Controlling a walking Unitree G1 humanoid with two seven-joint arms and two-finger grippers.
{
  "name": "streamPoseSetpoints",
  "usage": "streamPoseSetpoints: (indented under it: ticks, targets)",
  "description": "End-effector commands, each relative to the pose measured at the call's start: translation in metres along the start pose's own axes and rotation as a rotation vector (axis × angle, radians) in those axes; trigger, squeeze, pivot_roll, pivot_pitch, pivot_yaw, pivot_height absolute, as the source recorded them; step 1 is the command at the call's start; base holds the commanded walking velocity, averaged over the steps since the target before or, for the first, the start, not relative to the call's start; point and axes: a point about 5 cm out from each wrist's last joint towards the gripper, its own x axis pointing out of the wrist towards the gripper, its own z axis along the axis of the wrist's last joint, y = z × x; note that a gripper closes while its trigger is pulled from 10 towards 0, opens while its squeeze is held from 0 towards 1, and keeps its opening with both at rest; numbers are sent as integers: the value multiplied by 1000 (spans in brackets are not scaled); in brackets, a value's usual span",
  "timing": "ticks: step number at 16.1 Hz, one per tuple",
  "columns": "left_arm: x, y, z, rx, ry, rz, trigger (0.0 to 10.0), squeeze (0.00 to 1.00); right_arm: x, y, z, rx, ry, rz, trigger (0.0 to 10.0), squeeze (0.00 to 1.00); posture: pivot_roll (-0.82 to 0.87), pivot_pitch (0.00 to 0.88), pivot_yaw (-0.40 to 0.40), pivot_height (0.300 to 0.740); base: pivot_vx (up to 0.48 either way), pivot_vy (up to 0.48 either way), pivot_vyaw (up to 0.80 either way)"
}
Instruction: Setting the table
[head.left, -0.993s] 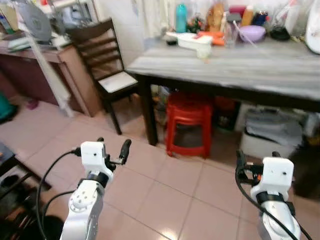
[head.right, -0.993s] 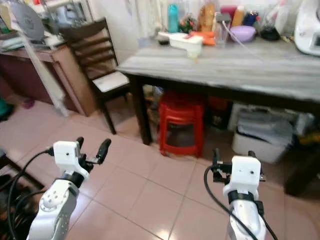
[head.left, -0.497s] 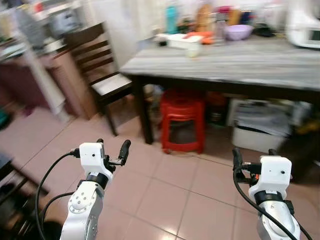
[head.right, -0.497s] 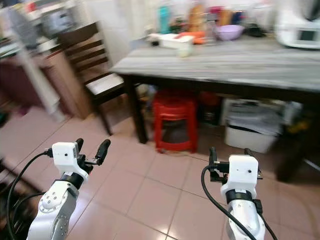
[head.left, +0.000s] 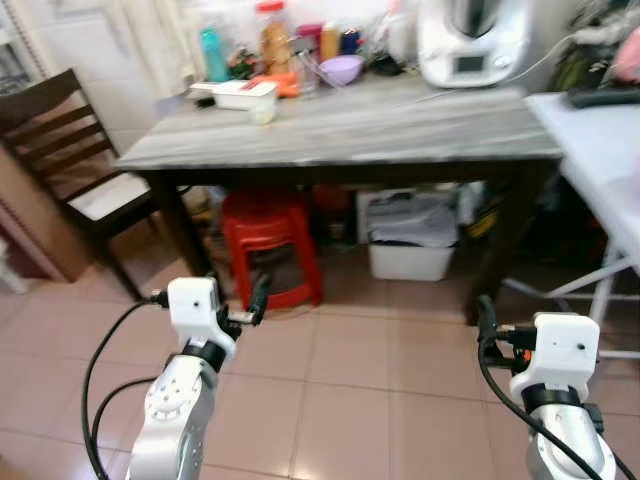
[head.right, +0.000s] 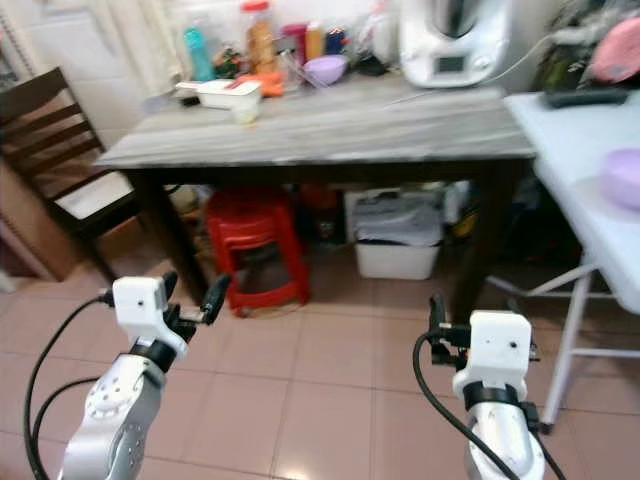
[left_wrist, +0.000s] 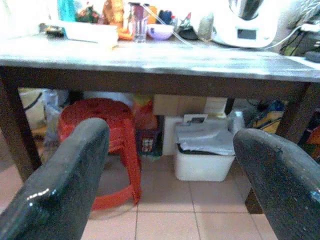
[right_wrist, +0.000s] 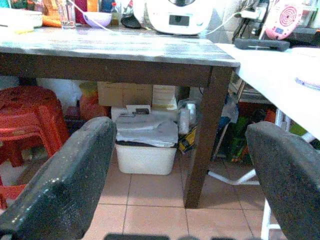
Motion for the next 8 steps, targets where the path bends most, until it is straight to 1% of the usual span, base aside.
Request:
streamPoseSetpoints:
  ticks: [1,8]
  targets:
    - [-3,9,-1,9,15,29,10000,0,0,7,5,18,-18,30,10000,0,-83,0,110,740,0,-345,0]
    - [-1,8,3,26,21,12,10000,0,1,9,6,34,-19,33,10000,0,-84,0,126,740,0,-352,0]
